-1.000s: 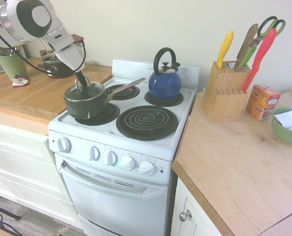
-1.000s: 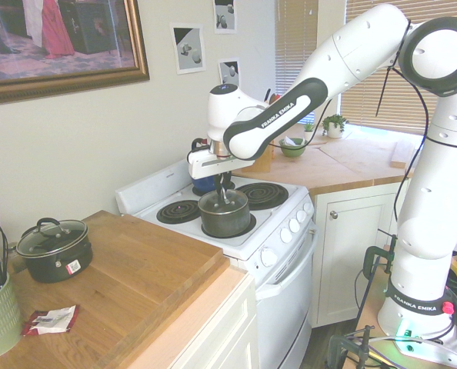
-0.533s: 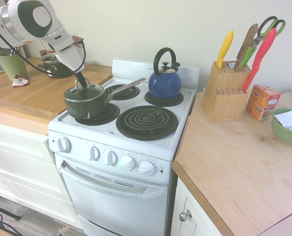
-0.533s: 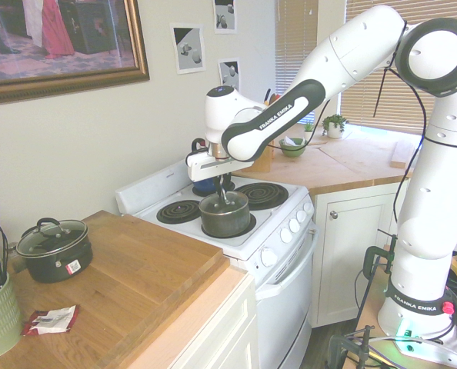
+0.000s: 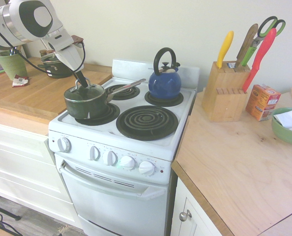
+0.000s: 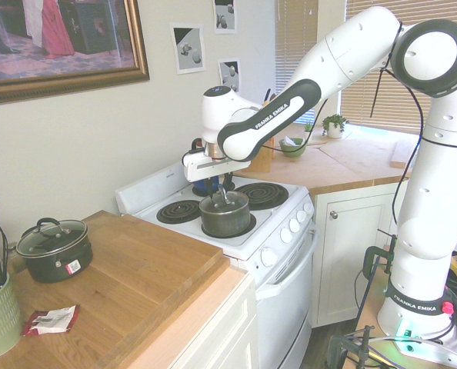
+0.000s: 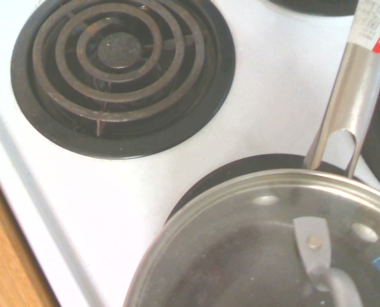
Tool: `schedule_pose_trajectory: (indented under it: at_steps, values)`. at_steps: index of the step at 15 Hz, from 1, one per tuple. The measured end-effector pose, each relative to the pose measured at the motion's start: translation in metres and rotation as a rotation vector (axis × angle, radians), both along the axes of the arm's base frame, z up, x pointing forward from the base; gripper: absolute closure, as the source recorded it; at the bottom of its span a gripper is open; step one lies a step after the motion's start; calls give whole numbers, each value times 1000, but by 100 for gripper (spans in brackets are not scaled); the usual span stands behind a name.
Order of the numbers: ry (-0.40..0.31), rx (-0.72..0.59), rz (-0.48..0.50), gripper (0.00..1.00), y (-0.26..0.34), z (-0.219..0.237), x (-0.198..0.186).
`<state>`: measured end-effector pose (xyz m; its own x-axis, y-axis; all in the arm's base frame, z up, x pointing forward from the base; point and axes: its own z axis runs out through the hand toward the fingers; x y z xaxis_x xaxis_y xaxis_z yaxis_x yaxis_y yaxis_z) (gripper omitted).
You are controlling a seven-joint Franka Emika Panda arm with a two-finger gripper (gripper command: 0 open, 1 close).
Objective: Cover the lid of the pot
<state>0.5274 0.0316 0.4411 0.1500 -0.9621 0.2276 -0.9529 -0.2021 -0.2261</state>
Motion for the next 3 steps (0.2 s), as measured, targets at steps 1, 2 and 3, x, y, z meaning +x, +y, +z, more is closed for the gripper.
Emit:
schedule_pose_trajectory:
  at_steps: [1,2,3]
  values:
    - [-1,16,-7,0,-1,3,-1]
    - [-1,28,-13,0,-2,10,-4]
    - [-7,40,-15,0,-3,22,-9]
